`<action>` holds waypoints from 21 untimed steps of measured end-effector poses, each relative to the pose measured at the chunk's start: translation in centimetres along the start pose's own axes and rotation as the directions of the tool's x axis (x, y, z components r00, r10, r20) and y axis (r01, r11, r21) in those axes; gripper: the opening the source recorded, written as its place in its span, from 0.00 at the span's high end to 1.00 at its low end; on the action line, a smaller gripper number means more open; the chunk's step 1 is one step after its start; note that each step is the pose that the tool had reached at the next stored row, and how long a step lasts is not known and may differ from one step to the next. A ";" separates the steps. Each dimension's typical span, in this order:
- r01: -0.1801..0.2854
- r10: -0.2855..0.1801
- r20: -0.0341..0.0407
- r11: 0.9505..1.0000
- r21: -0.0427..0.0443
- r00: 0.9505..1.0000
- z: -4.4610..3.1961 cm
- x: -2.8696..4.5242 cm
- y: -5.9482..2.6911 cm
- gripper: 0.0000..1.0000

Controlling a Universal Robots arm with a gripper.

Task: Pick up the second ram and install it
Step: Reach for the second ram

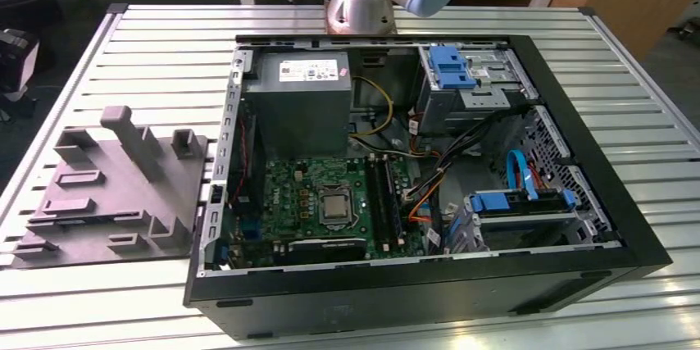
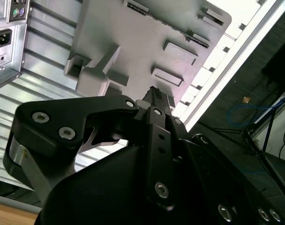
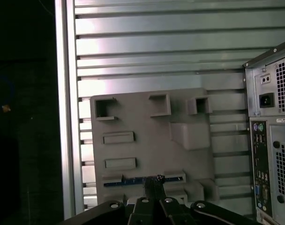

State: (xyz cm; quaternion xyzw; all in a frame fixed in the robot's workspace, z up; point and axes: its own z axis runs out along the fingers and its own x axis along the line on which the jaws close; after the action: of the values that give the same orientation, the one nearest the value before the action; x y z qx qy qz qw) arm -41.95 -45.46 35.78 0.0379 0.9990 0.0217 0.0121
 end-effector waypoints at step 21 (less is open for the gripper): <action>0.000 0.000 -0.001 1.000 0.000 1.000 2.89 -0.06 -2.81 0.90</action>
State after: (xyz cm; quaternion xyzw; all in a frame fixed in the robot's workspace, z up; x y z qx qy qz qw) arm -42.03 -48.14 32.77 0.0379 0.9990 0.0217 0.0118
